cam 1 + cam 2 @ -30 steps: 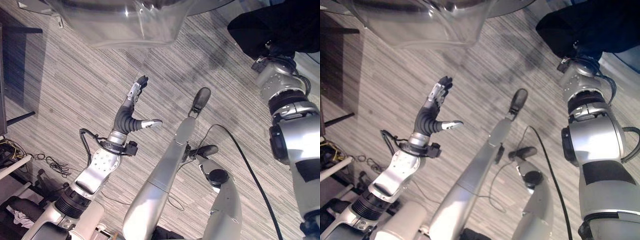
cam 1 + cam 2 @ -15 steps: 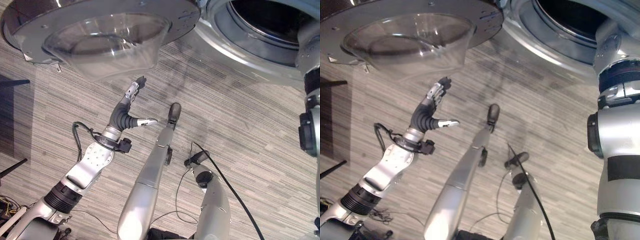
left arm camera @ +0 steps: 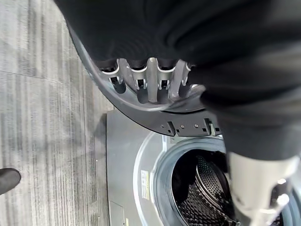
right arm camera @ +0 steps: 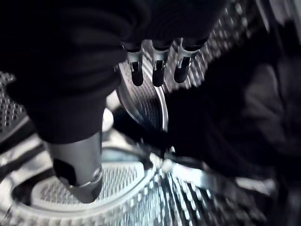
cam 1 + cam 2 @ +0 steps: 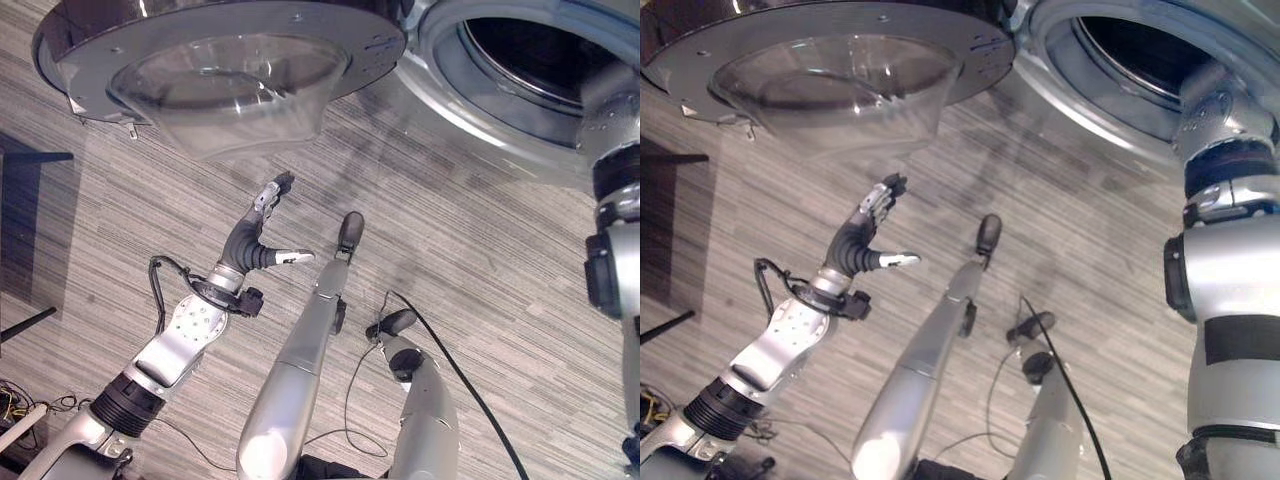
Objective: Grab the laundry basket,head to the washer,open it,put in the laundry and shut it.
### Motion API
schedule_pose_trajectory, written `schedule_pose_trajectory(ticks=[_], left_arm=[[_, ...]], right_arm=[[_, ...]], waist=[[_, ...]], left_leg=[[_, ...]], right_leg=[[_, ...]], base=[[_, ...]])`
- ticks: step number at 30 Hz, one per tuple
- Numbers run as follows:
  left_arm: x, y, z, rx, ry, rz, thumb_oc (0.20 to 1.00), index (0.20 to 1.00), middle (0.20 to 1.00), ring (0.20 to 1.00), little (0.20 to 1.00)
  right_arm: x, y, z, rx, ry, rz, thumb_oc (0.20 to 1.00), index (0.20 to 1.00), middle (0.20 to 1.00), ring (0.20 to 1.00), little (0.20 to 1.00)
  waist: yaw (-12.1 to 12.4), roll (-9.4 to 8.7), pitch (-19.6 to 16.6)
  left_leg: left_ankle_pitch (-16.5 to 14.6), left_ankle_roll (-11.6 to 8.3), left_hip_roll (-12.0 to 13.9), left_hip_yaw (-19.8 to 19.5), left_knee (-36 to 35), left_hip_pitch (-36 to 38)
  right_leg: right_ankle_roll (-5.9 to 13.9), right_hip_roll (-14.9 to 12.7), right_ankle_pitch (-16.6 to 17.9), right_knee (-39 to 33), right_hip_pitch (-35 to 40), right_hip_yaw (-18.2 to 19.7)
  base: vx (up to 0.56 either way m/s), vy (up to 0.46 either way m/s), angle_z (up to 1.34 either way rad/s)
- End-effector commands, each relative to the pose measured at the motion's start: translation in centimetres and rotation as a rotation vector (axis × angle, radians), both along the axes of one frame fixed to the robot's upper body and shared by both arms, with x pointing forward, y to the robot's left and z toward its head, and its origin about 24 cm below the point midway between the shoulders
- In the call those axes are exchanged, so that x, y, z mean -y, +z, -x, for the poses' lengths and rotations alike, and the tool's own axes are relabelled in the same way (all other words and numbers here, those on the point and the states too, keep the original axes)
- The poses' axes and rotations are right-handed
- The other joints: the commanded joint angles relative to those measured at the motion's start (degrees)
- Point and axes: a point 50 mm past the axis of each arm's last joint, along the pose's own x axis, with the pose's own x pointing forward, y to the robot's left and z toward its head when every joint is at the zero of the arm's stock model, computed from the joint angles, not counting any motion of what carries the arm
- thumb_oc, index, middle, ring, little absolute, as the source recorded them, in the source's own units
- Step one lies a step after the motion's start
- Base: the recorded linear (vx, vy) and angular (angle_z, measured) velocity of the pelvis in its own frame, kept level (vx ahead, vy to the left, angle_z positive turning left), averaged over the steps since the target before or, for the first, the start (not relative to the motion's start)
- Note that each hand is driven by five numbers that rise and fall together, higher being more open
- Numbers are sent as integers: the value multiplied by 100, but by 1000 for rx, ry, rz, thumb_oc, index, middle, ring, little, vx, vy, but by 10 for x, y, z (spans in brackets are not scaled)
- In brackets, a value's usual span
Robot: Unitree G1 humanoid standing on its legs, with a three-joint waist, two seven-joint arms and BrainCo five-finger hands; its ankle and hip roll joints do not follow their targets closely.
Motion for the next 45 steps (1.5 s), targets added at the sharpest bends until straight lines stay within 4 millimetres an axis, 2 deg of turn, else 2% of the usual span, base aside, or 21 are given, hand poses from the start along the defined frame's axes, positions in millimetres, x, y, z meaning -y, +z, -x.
schedule_pose_trajectory(ticks=[1, 5, 7, 8, 11, 13, 16, 19, 20, 23, 24, 26, 27, 28, 30, 31, 32, 33, 39, 41, 45], left_arm=[[16, -22, 3, -29, -27, 23, 1000, 1000, 1000, 1000, 1000], [16, -23, 1, -22, -14, 28, 1000, 1000, 1000, 1000, 1000], [15, -26, 2, -32, -11, 25, 1000, 1000, 1000, 1000, 1000], [15, -27, 2, -32, -4, 29, 1000, 1000, 1000, 1000, 1000], [15, -29, 1, -32, 19, 32, 1000, 1000, 1000, 1000, 1000], [15, -28, 1, -20, 30, 34, 1000, 1000, 1000, 1000, 1000], [13, -32, 3, -21, 51, 35, 1000, 1000, 1000, 1000, 1000], [6, -36, 4, -24, 93, 33, 1000, 1000, 1000, 1000, 1000], [6, -36, 4, -27, 95, 32, 1000, 1000, 1000, 1000, 1000], [-3, -40, 6, -40, 132, 40, 1000, 1000, 1000, 1000, 1000], [-6, -42, 7, -49, 145, 44, 1000, 1000, 1000, 1000, 1000], [-20, -48, 10, -78, 192, 53, 1000, 1000, 1000, 1000, 1000], [-21, -49, 11, -83, 194, 51, 1000, 1000, 1000, 1000, 1000], [-29, -53, 13, -102, 221, 41, 1000, 1000, 1000, 1000, 1000], [-40, -61, 18, -139, 248, 33, 1000, 1000, 1000, 1000, 1000], [-40, -62, 19, -144, 249, 33, 1000, 1000, 1000, 1000, 1000], [-47, -66, 22, -165, 265, 23, 1000, 1000, 1000, 1000, 1000], [-47, -66, 23, -169, 265, 22, 1000, 1000, 1000, 1000, 1000], [-60, -85, 33, -279, 278, 9, 1000, 1000, 1000, 1000, 1000], [-61, -90, 36, -306, 279, 3, 1000, 1000, 1000, 1000, 1000], [-68, -108, 45, -402, 297, -23, 1000, 1000, 1000, 1000, 1000]], right_arm=[[-4, -39, -4, 11, 42, -16, 1000, 1000, 1000, 1000, 1000], [-40, -79, -12, 12, 183, -89, 1000, 1000, 1000, 1000, 1000], [-46, -91, -13, -4, 202, -102, 1000, 1000, 1000, 1000, 1000], [-54, -109, -13, -17, 236, -158, 1000, 1000, 1000, 1000, 1000], [-64, -141, -10, -33, 273, -254, 1000, 1000, 1000, 1000, 1000], [-69, -161, -5, -38, 295, -298, 1000, 1000, 1000, 1000, 1000], [-80, -192, 5, -120, 321, -226, 1000, 1000, 1000, 1000, 1000], [-84, -247, 21, -296, 308, -201, 1000, 1000, 1000, 1000, 1000], [-84, -248, 21, -298, 309, -202, 1000, 1000, 1000, 1000, 1000], [-85, -292, 39, -475, 290, -130, 1000, 1000, 1000, 1000, 1000], [-85, -307, 48, -524, 290, -138, 1000, 1000, 1000, 1000, 1000], [-78, -358, 80, -711, 258, -158, 1000, 1000, 1000, 1000, 1000], [-79, -360, 82, -717, 260, -159, 1000, 1000, 1000, 1000, 1000], [-72, -380, 97, -812, 232, -123, 1000, 1000, 1000, 1000, 1000], [-64, -400, 117, -921, 202, -62, 1000, 1000, 1000, 1000, 1000], [-64, -401, 119, -927, 203, -60, 1000, 1000, 1000, 1000, 1000], [-58, -417, 136, -997, 183, -93, 1000, 1000, 1000, 1000, 1000], [-58, -419, 137, -1000, 186, -94, 1000, 1000, 1000, 1000, 1000], [-38, -466, 193, -1201, 103, -325, 1000, 1000, 1000, 1000, 1000], [-31, -471, 202, -1230, 78, -343, 1000, 1000, 1000, 1000, 1000], [1, -483, 235, -1294, -112, -501, 1000, 1000, 1000, 1000, 1000]], waist=[[2, -22, -730], [-30, 84, -605], [-29, 103, -606], [-49, 165, -569], [-108, 235, -525], [-158, 257, -497], [-256, 268, -481], [-470, 211, -485], [-473, 204, -493], [-582, 124, -556], [-630, 87, -589], [-759, -12, -777], [-764, -18, -780], [-806, -56, -893], [-857, -103, -1015], [-864, -102, -1009], [-909, -127, -1139], [-912, -129, -1129], [-961, -99, -1402], [-970, -84, -1441], [-995, 32, -1686]], left_leg=[[-866, -445, 150, 56, 167, -9], [-838, -454, 151, 64, 169, 30], [-825, -458, 148, 60, 161, 40], [-812, -462, 152, 54, 163, 44], [-796, -461, 154, 50, 156, 71], [-784, -464, 145, 54, 143, 91], [-768, -464, 154, 65, 129, 129], [-759, -458, 216, 117, 117, 210], [-759, -457, 215, 121, 115, 218], [-726, -476, 269, 143, 74, 353], [-716, -480, 287, 144, 73, 404], [-653, -520, 351, 152, 11, 691], [-649, -525, 354, 152, -4, 730], [-602, -554, 393, 154, -21, 900], [-564, -572, 435, 147, -49, 1141], [-560, -578, 435, 147, -68, 1188], [-539, -586, 478, 162, -60, 1359], [-539, -592, 479, 161, -72, 1401], [-421, -640, 625, 111, -99, 1967], [-402, -648, 640, 99, -119, 2085], [-223, -701, 706, 94, -328, 2506]], right_leg=[[-519, 756, -109, -921, 757, -69], [-554, 741, -160, -773, 721, -62], [-565, 727, -190, -717, 699, -71], [-569, 713, -211, -654, 663, -53], [-572, 681, -229, -580, 633, -37], [-566, 667, -224, -555, 626, -22], [-559, 640, -214, -496, 619, 6], [-517, 616, -118, -470, 640, 75], [-513, 615, -113, -474, 647, 78], [-504, 652, -83, -508, 763, 117], [-510, 676, -82, -539, 822, 143], [-550, 799, -115, -734, 1158, 189], [-554, 811, -105, -766, 1202, 187], [-574, 870, -136, -848, 1397, 220], [-604, 957, -157, -970, 1662, 245], [-608, 968, -149, -1002, 1712, 241], [-635, 1024, -180, -1101, 1942, 260], [-638, 1036, -170, -1136, 1993, 255], [-761, 1107, -298, -1267, 2586, 263], [-781, 1124, -316, -1293, 2697, 255], [-814, 1180, -331, -1524, 3128, 226]], base=[[-40, 6, -9], [-18, 7, -4], [-25, 18, -6], [-22, 21, -4], [-24, 32, 6], [-20, 26, 3], [-29, 49, 0], [-47, 53, -1], [-44, 27, -2], [-42, -6, -6], [-53, -53, -12], [-51, -76, -19], [-37, -67, -17], [-24, -56, -19], [-15, -64, -13], [-5, -76, -8], [-6, -55, -8], [2, -75, -8], [-18, -59, -1], [-14, -49, -3], [-7, -47, -2]])
